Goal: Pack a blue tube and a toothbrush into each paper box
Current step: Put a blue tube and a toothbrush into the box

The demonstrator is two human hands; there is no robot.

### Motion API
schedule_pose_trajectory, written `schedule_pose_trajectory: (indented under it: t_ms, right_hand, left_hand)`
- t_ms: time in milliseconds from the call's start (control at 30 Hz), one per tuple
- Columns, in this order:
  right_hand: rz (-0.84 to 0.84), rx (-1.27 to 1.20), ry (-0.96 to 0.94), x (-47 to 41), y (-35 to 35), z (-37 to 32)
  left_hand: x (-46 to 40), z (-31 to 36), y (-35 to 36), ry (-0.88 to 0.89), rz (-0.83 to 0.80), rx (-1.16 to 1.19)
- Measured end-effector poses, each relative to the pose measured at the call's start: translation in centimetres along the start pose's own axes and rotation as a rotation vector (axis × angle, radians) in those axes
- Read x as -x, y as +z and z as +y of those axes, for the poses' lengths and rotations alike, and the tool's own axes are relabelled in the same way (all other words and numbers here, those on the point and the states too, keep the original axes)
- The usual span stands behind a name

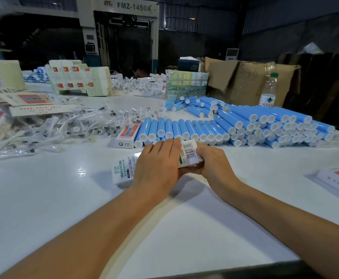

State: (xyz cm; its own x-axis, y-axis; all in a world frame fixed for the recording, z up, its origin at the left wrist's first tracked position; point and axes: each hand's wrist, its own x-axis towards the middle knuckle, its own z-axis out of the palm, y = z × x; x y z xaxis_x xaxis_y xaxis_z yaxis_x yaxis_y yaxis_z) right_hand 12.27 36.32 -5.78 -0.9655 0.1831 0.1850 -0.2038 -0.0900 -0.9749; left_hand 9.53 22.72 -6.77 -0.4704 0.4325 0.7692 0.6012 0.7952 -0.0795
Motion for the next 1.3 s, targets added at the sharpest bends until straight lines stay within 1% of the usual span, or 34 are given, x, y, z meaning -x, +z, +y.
schedule_pose_trajectory:
  t_ms: [100, 133, 200, 267, 333, 400, 500, 633, 733, 800, 900, 967, 1100, 1133, 1200, 1300]
  right_hand:
    - [-0.060, 0.041, -0.040, 0.1, 0.0, 0.2]
    - [-0.074, 0.095, -0.067, 0.1, 0.0, 0.2]
    - [-0.067, 0.284, -0.140, 0.1, -0.1, 0.2]
    - [-0.004, 0.478, -0.224, 0.2, -0.1, 0.3]
    - [0.125, 0.557, -0.289, 0.2, -0.1, 0.3]
    - [0.211, 0.552, -0.306, 0.1, -0.1, 0.4]
    - [0.227, 0.519, -0.298, 0.2, 0.0, 0.6]
    - [0.246, 0.606, -0.375, 0.7, 0.3, 1.0]
    - [0.233, 0.649, -0.410, 0.8, 0.3, 0.9]
    - [0.224, 0.629, -0.415, 0.8, 0.3, 0.7]
    - [0.209, 0.536, -0.368, 0.5, 0.2, 0.5]
    - [0.189, 0.553, -0.338, 0.3, 0.2, 0.5]
    - [0.180, 0.611, -0.361, 0.2, 0.1, 0.6]
    - [0.176, 0.655, -0.384, 0.3, 0.1, 0.7]
    - [0.173, 0.733, -0.416, 0.3, 0.1, 0.9]
    - [0.166, 0.739, -0.390, 0.0, 0.1, 0.9]
  left_hand:
    - [0.0, 0.0, 0.0, -0.018, -0.011, 0.011]
    - [-0.1, -0.1, -0.1, -0.025, -0.017, 0.017]
    - [-0.1, -0.3, -0.2, -0.047, -0.042, 0.030]
    - [-0.3, -0.6, -0.3, -0.091, -0.086, 0.028]
    - [-0.4, -0.7, -0.4, -0.127, -0.124, 0.016]
    - [-0.4, -0.7, -0.5, -0.134, -0.124, 0.012]
    - [-0.4, -0.6, -0.5, -0.129, -0.146, -0.010]
    - [-0.4, -0.4, -0.4, -0.100, -0.162, -0.034]
    - [-0.4, -0.4, -0.4, -0.091, -0.154, -0.054]
    - [-0.4, -0.5, -0.4, -0.099, -0.149, -0.040]
    - [-0.4, -0.7, -0.3, -0.125, -0.149, -0.020]
    - [-0.5, -0.6, -0.6, -0.102, -0.174, -0.040]
    - [-0.2, -0.5, 0.2, -0.026, -0.072, -0.051]
    - [-0.2, -0.5, 0.4, -0.015, -0.072, -0.052]
    - [-0.2, -0.4, 0.6, -0.016, -0.127, -0.043]
    - [-0.1, -0.5, 0.6, -0.048, -0.168, -0.027]
